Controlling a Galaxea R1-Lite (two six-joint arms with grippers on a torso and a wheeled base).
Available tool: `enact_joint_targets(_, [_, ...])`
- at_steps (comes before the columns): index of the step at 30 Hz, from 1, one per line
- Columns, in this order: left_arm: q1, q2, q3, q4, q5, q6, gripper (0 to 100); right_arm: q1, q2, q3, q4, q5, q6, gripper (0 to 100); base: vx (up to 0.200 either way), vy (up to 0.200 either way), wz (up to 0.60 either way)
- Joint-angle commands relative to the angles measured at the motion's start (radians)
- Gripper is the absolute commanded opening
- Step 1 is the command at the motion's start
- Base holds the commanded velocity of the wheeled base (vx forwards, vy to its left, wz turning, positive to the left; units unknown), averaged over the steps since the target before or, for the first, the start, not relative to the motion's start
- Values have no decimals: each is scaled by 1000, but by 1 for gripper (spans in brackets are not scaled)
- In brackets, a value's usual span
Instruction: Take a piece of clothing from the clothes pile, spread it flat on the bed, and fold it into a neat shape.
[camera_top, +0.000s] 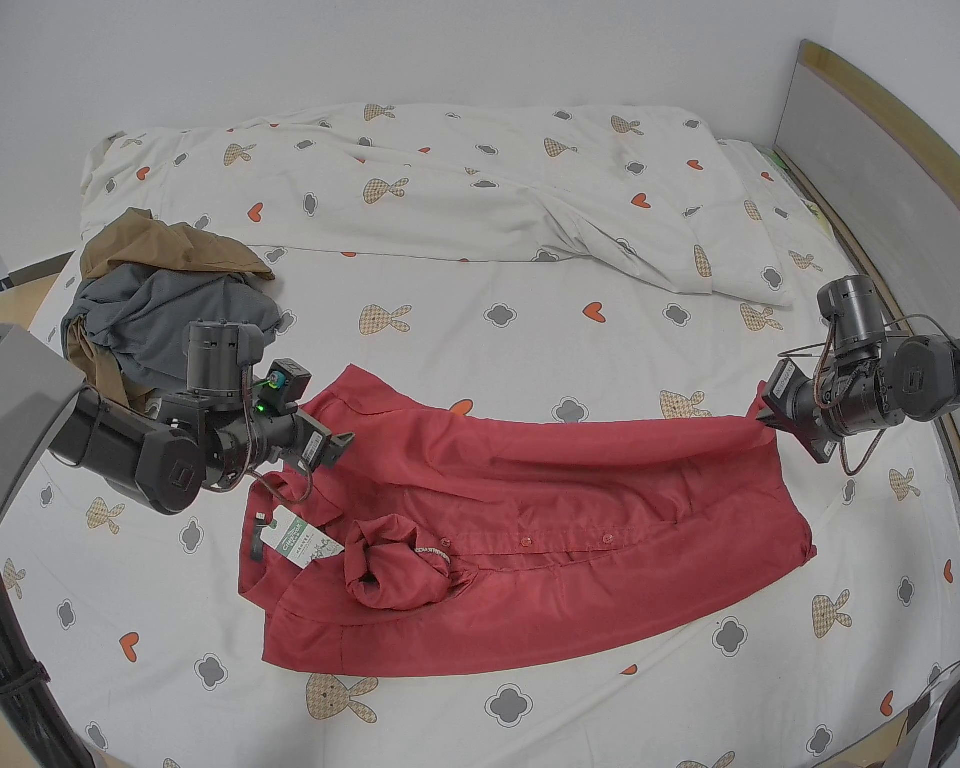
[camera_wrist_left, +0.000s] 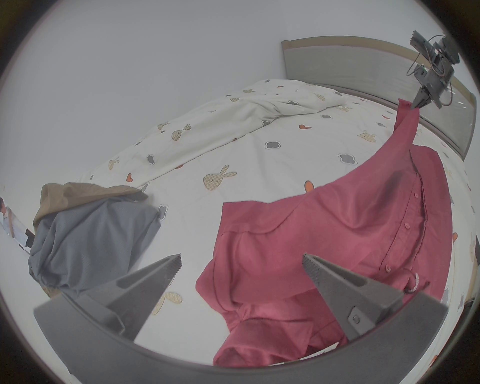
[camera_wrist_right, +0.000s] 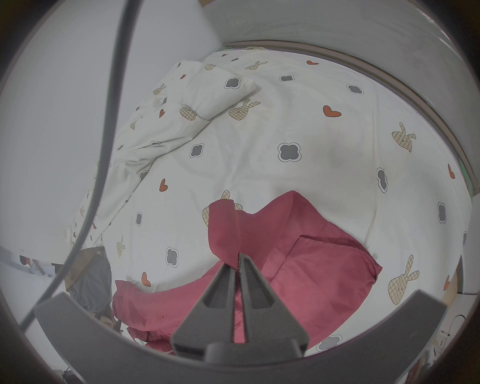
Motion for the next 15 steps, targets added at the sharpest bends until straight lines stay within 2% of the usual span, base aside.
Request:
enact_joint_targets(1, [-13,53,-103,47,-17,0,100,2,8,2,-2,0,0,0,0,0,0])
enact_joint_targets(5, [-13,56,-232,218,-79,-8,100,7,8,1,-2,0,0,0,0,0,0])
enact_joint_targets(6, [-13,56,-232,218,-79,-8,100,7,8,1,-2,0,0,0,0,0,0])
enact_joint_targets(7, [-4,78,-327,306,-119,-15,100,10,8,2,-2,-1,0,0,0,0,0])
enact_joint_targets(15, [33,237,-640,464,-134,-18,100,16,7,4,-2,-4,0,0,0,0,0])
